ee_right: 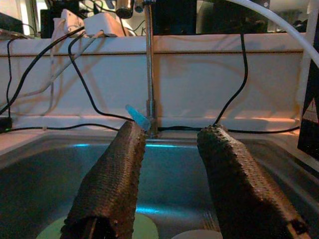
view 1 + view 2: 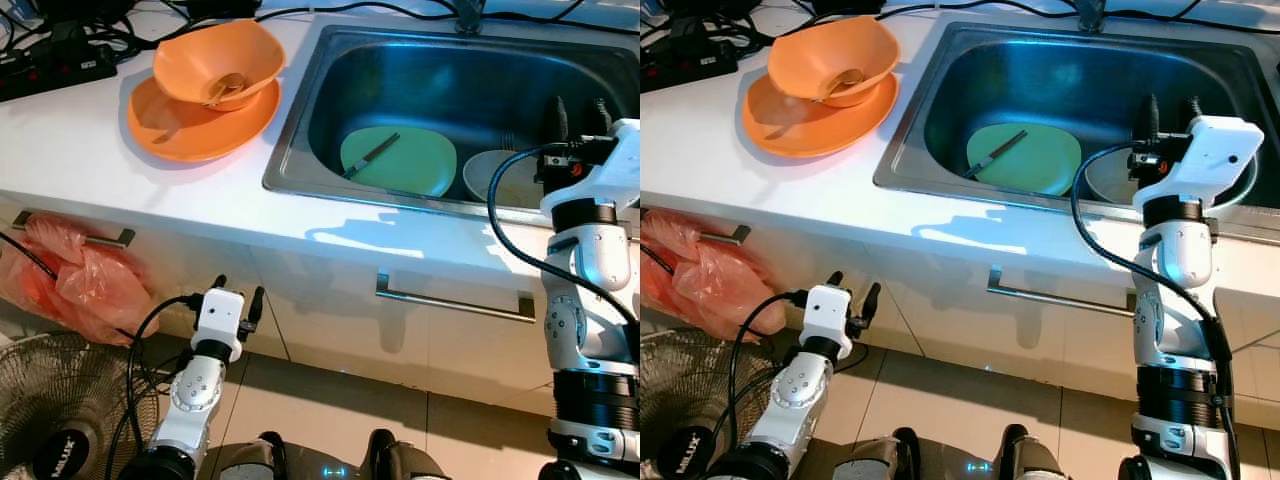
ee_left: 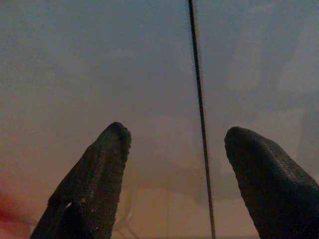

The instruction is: Kitchen organization

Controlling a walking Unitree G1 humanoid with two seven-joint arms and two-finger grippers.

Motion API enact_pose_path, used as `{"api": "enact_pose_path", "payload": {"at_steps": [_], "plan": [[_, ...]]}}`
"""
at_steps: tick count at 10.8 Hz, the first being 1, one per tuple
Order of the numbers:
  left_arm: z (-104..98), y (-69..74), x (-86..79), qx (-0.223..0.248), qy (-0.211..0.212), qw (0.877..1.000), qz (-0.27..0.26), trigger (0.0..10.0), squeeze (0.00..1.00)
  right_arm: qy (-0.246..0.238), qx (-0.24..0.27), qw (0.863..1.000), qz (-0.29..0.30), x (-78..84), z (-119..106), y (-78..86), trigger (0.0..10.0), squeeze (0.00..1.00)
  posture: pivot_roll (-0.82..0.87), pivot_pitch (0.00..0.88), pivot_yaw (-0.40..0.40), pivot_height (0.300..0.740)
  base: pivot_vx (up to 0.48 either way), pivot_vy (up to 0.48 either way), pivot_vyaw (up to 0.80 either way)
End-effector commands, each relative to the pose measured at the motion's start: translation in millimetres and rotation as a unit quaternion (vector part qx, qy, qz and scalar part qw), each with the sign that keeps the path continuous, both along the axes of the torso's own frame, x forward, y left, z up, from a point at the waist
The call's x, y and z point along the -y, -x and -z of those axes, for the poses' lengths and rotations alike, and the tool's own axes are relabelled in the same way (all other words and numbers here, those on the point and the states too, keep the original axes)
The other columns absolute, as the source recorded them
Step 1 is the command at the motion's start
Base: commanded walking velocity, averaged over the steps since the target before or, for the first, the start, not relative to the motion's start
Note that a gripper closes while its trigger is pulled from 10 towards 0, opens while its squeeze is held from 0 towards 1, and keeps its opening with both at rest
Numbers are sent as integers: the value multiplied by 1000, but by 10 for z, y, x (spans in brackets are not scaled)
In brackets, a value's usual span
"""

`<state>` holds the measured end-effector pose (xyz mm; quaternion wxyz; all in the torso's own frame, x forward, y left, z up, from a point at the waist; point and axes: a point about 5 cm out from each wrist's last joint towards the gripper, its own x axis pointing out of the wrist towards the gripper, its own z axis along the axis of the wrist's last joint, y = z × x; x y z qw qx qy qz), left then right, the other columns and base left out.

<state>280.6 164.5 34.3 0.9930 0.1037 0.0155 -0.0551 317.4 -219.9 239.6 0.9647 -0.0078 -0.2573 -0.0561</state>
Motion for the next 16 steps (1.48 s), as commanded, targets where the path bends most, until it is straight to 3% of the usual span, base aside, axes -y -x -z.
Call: {"api": "enact_pose_path", "payload": {"at_steps": [1, 13, 16], "plan": [[29, 23, -50, -9, -2, 1000, -7, 10000, 0, -3, -2, 1000, -7, -30, 6, 13, 10000, 0, 71, 226, 64, 740, 0, 0, 0], [35, 50, -52, -8, -6, 1000, 5, 10000, 0, -10, -7, 1000, -21, -117, 57, 8, 10000, 0, 77, 199, 74, 740, 0, 0, 0], [28, 44, -50, -6, -6, 1000, 4, 10000, 0, -11, -9, 1000, -21, -113, 61, 3, 10000, 0, 79, 206, 74, 740, -254, 0, 0]]}}
